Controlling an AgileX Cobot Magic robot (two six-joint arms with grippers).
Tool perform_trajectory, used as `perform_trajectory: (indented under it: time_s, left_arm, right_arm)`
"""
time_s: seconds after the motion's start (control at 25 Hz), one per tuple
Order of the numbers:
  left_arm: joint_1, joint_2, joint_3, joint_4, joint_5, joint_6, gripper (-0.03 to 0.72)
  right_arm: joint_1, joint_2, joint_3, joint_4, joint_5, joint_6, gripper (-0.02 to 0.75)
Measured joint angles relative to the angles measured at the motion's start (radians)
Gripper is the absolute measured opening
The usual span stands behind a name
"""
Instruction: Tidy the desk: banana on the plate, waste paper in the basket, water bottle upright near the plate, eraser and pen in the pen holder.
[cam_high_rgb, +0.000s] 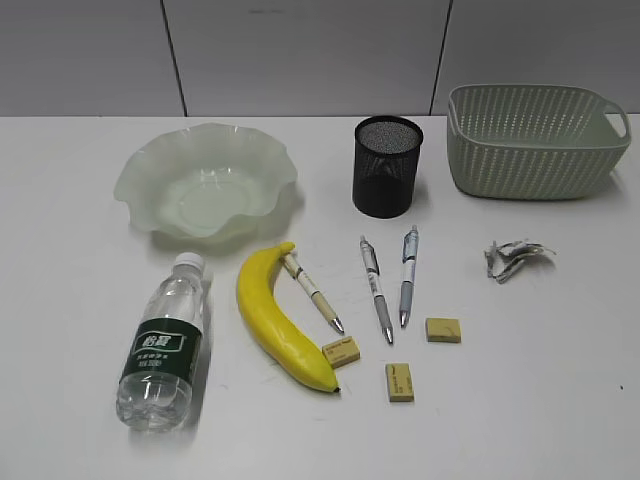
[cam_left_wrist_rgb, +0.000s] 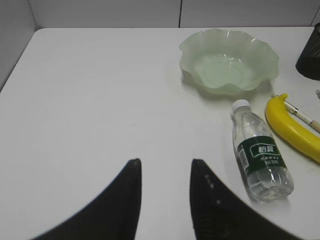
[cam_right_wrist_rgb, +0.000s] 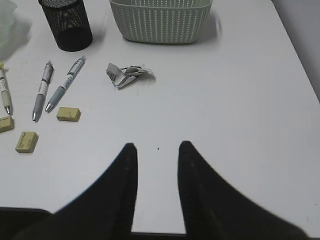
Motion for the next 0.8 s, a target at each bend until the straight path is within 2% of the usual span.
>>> perform_trajectory:
  time_s: [0.12,0.2,0.4,0.52,0.6,0.68,0.72,0.76,0.8]
  left_arm:
    - [0.0,0.023,-0.008,-0.045,-0.023,0.016,0.247]
    - [0.0,0.105,-0.024,-0.129,-0.096,0.069,0.247]
    - [0.0,0.536,-0.081,-0.368,-0.302,0.361,0.247]
    - [-0.019,0.82,-0.179,-0.512,-0.358,0.529,0.241]
    - [-0.09,1.007,-0.257,-0.541,-0.379,0.584,0.237]
    - [-0.212,1.131,-0.347,-0.533,-0.392,0.595,0.236]
    - [-0.397,1.248,-0.447,-0.451,-0.411,0.525,0.237]
    - [-0.397,1.248,-0.447,-0.451,-0.411,0.525,0.237]
    - [-0.481,1.312,-0.499,-0.353,-0.411,0.447,0.237]
  right_arm:
    - [0.0,0.0,0.0,0.0,0.0,0.0,0.238]
    - [0.0,0.0,0.0,0.0,0.0,0.0,0.238]
    - [0.0,0.0,0.0,0.0,0.0,0.0,0.238]
    - [0.0,0.0,0.0,0.0,0.0,0.0,0.238]
    - [0.0,0.0,0.0,0.0,0.0,0.0,0.238]
    - [0.0,0.0,0.0,0.0,0.0,0.0,0.238]
    - [0.0,0.0,0.0,0.0,0.0,0.0,0.238]
    - [0.0,0.0,0.0,0.0,0.0,0.0,0.238]
    - [0.0,0.0,0.0,0.0,0.0,0.0,0.238]
